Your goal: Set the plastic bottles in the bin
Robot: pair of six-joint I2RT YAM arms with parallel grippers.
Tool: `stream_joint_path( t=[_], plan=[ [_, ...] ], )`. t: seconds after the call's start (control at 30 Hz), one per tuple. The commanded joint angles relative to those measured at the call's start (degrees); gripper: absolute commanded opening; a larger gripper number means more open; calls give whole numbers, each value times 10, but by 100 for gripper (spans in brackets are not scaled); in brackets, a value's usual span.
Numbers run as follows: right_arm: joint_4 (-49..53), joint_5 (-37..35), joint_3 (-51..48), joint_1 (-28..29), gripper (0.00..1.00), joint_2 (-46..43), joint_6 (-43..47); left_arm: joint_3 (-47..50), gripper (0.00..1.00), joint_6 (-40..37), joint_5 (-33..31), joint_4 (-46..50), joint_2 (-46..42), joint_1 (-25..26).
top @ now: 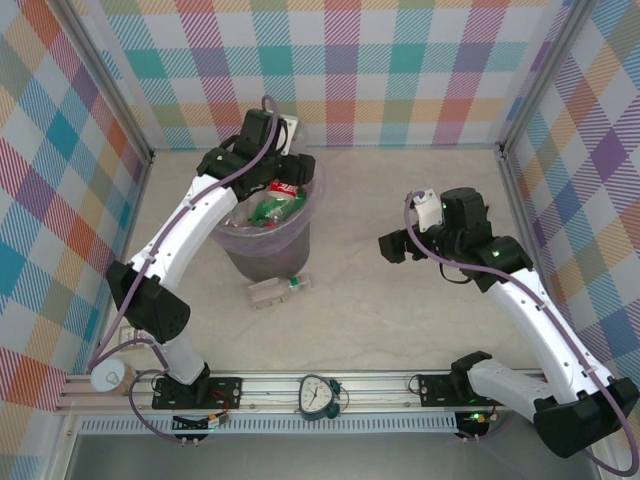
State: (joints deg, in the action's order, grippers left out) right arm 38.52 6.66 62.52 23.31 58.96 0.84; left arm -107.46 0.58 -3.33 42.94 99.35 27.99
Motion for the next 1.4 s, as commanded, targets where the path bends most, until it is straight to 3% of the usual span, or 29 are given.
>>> stream_joint_path(
  t=[0.0, 0.23, 0.53, 0.67, 0.8, 1.07, 1.37],
  plan=[
    [-24, 20, -16, -2, 99, 11, 22, -37, 83, -6, 11, 18, -6, -3],
    [-104, 163, -72, 15, 99, 52, 99, -83, 91, -3, 17, 19, -35, -2],
    [-201, 180, -126, 93, 100, 126, 177, -121, 95, 3, -33, 52, -95, -9],
    [-252, 178, -134, 122, 99, 188, 192, -121, 91, 55, -36, 98, -119, -60],
    [-289, 154, -131, 166, 98, 242, 236, -50, 89, 91, -10, 107, -170, -122],
    [-345, 130, -100, 222, 95, 338, 299, 161, 87, 156, 79, 35, -288, -232],
    [-421, 70, -61, 263, 95, 437, 353, 268, 88, 188, 109, -6, -331, -257]
  ],
)
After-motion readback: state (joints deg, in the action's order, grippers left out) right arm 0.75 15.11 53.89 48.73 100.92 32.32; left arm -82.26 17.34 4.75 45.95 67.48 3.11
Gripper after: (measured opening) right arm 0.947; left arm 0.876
